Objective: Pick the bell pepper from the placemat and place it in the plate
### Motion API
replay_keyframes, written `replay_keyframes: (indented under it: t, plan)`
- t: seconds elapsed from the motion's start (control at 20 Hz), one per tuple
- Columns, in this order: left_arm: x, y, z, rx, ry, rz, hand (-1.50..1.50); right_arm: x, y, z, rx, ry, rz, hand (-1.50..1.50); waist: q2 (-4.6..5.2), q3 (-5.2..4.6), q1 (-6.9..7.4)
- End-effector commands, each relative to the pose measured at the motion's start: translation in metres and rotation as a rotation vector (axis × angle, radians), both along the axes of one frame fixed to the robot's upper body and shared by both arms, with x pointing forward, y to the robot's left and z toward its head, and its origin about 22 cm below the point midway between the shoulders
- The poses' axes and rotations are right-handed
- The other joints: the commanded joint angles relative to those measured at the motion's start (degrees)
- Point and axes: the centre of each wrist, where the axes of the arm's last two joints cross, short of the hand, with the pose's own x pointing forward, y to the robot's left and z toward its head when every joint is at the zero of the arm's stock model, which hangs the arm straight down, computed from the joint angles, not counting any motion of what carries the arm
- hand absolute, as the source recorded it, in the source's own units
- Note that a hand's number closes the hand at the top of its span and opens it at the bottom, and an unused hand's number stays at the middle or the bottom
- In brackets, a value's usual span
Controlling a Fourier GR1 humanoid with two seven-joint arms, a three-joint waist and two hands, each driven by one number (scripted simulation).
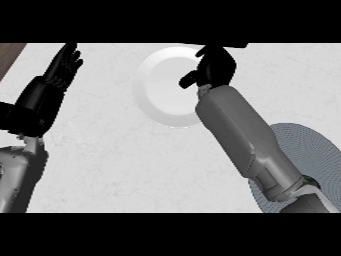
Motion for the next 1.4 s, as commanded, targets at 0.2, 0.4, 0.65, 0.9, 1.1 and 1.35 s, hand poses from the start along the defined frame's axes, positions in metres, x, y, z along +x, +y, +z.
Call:
replay_keyframes:
  t: [0.2, 0.4, 0.65, 0.9, 1.1, 1.35]
  plan:
    - [0.005, -0.005, 0.006, 0.0, -0.011, -0.02, 0.0, 0.009, -0.004, -0.001, 0.184, -0.186, -0.039, -1.5, 0.54, 0.07, 0.95]
    - [-0.003, -0.007, 0.0, 0.007, 0.009, -0.039, 0.0, 0.01, -0.007, -0.004, 0.225, -0.346, -0.092, -1.5, 0.1, 0.07, 1.45]
    - [-0.001, -0.006, -0.001, -0.001, 0.013, 0.0, 0.0, 0.01, -0.003, 0.012, 0.352, -0.471, -0.112, -1.5, -0.46, 0.07, 0.14]
    - [-0.002, 0.014, -0.005, 0.0, 0.02, 0.043, 0.0, 0.0, -0.006, -0.002, 0.431, -0.52, -0.15, -1.5, -1.29, 0.02, -2.18]
    - [-0.002, 0.026, -0.008, -0.005, 0.048, 0.077, 0.0, -0.013, -0.018, -0.017, 0.47, -0.563, -0.147, -1.5, -1.71, 0.03, -4.87]
    - [-0.023, 0.051, -0.017, -0.003, 0.044, 0.133, 0.0, -0.042, -0.032, -0.035, 0.479, -0.546, -0.103, -1.5, -2.49, -0.06, -6.94]
